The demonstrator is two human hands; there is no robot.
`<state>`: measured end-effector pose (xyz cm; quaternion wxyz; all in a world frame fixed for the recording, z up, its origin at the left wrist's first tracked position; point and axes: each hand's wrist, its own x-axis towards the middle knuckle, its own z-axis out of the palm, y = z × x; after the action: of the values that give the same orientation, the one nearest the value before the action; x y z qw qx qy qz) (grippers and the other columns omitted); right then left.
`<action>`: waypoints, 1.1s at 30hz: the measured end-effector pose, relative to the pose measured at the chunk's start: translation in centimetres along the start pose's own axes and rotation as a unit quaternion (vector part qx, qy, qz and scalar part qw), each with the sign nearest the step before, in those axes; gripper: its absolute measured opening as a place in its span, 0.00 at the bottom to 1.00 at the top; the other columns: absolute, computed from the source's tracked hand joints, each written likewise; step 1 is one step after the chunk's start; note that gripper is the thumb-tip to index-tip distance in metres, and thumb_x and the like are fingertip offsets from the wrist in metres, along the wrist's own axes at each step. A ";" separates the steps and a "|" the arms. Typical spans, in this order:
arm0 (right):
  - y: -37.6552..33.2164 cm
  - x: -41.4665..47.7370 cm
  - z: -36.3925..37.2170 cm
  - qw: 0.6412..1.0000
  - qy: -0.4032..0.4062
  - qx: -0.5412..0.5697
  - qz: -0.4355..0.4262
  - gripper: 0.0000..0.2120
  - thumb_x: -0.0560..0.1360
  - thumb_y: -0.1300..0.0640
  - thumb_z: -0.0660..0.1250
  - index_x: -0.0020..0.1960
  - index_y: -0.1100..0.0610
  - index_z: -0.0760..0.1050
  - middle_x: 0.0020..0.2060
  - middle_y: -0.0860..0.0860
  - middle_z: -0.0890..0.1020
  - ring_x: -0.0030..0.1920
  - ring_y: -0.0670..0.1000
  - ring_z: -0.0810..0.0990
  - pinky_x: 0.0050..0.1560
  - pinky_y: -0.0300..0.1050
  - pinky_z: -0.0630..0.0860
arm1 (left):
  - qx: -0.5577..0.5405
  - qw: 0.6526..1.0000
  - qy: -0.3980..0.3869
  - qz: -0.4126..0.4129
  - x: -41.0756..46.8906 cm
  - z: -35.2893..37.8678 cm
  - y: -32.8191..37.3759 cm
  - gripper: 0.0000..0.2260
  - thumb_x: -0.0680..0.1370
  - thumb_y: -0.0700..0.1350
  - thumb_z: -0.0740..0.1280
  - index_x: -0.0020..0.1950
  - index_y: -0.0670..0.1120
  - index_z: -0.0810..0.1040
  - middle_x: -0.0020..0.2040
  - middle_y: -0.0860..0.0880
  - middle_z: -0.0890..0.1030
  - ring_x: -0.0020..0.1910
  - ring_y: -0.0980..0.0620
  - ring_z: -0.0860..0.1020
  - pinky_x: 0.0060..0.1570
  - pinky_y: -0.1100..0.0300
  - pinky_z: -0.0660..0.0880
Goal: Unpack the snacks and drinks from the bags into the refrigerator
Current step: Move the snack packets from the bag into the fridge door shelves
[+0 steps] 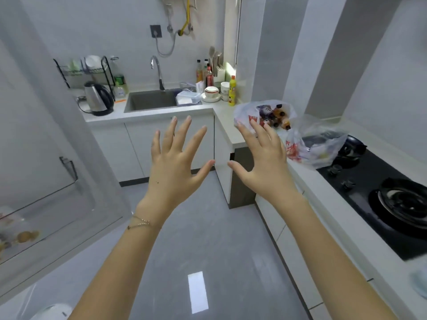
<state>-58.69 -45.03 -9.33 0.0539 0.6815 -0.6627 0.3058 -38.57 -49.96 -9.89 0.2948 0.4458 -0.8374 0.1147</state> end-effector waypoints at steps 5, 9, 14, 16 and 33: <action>6.8 0.5 -1.5 0.999 -0.010 -0.019 0.035 0.37 0.75 0.40 0.66 0.78 0.43 0.53 0.78 0.49 0.53 0.78 0.55 0.46 0.75 0.55 0.45 | -0.017 0.999 -0.031 0.009 4.1 4.9 4.9 0.30 0.78 0.65 0.53 0.78 0.54 0.60 0.79 0.47 0.56 0.79 0.45 0.48 0.75 0.39 0.47; 11.7 1.3 -2.4 0.997 -0.013 -0.033 0.073 0.36 0.75 0.40 0.65 0.78 0.42 0.52 0.78 0.48 0.53 0.77 0.55 0.46 0.76 0.58 0.47 | -0.039 0.997 -0.052 0.033 7.8 8.6 7.9 0.31 0.78 0.66 0.51 0.78 0.54 0.59 0.79 0.47 0.56 0.79 0.45 0.48 0.75 0.39 0.45; 17.4 3.4 -2.4 0.991 -0.012 -0.048 0.124 0.36 0.75 0.41 0.65 0.78 0.42 0.51 0.78 0.49 0.52 0.77 0.53 0.45 0.75 0.56 0.44 | -0.064 0.994 -0.062 0.067 12.9 13.6 10.4 0.31 0.78 0.65 0.54 0.78 0.54 0.59 0.79 0.47 0.56 0.79 0.44 0.49 0.75 0.39 0.46; 19.4 4.6 -1.8 0.989 -0.008 -0.056 0.139 0.36 0.75 0.41 0.65 0.78 0.43 0.52 0.78 0.49 0.52 0.77 0.54 0.45 0.75 0.54 0.44 | -0.073 0.992 -0.069 0.077 14.8 16.0 10.8 0.31 0.78 0.65 0.54 0.78 0.54 0.58 0.80 0.48 0.54 0.79 0.44 0.47 0.75 0.40 0.45; 35.8 16.7 3.5 0.955 -0.001 -0.071 0.289 0.35 0.76 0.44 0.64 0.78 0.44 0.52 0.78 0.49 0.51 0.77 0.52 0.43 0.76 0.57 0.47 | -0.148 0.964 -0.127 0.181 33.2 34.7 12.8 0.31 0.76 0.66 0.53 0.77 0.54 0.62 0.79 0.48 0.58 0.78 0.44 0.51 0.74 0.40 0.44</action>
<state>-92.06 -65.38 -15.85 0.0107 0.4554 -0.8513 0.2602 -76.78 -80.90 -16.99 0.2229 0.2494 -0.9422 -0.0167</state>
